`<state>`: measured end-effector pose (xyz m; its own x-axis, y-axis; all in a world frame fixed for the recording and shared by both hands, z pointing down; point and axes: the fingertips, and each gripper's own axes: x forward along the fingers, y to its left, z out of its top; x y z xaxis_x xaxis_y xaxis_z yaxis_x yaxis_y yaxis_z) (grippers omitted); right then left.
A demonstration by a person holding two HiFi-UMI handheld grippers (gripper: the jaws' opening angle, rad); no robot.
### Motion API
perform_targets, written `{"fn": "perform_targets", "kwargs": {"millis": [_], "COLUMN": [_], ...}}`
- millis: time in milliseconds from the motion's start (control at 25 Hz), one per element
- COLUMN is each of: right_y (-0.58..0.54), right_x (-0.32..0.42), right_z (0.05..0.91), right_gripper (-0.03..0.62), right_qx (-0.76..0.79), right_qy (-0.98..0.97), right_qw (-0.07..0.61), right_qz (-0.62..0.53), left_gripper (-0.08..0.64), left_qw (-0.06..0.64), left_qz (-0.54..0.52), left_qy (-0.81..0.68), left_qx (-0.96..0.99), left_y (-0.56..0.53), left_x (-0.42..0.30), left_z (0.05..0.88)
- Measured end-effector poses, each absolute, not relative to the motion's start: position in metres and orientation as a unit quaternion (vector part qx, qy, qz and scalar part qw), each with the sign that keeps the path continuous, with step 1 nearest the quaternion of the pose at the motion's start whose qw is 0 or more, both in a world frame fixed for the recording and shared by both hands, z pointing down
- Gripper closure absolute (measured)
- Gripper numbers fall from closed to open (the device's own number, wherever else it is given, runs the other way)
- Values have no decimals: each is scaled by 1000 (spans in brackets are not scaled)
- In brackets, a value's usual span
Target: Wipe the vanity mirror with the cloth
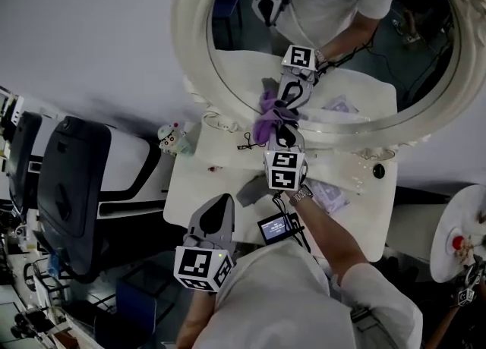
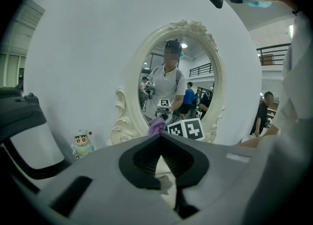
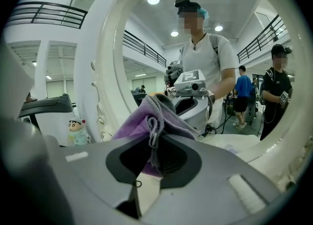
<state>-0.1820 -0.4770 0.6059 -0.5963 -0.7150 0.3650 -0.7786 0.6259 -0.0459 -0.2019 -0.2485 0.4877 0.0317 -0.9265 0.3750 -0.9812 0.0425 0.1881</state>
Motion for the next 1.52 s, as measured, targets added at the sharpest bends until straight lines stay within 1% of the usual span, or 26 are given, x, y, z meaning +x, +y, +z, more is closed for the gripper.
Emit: {"fn": "perform_targets", "kwargs": {"millis": [240,680,880,1080,1320,1520], "right_y": [-485,-511,-516,-495,-409,-318], "right_x": [-150,-33,27,46,62,91], "right_z": [621,624,613,586,560,537], "right_gripper": [537,526,534,541,541,543], "right_qx": [432,537,598,600,591,619], "right_qy": [-878,-813,-772,-777,-784,-761], "right_qw": [172,169,138,86,9,-35], "right_qz": [115,150,166,170,188,192], "left_gripper": [560,560,560,560,560,560], "left_qw": [198,196,187,180,178,185], "left_qz": [78,84,86,76,48,33], "left_qy": [-658,-602,-558,-525,-469,-391], "left_qx": [722,769,804,828,864,901], "left_y": [-261,-270,-277,-275,-267,-250], "left_x": [-174,-144,-133,-138,-138,-119], "left_z": [491,499,498,499,507,523]}}
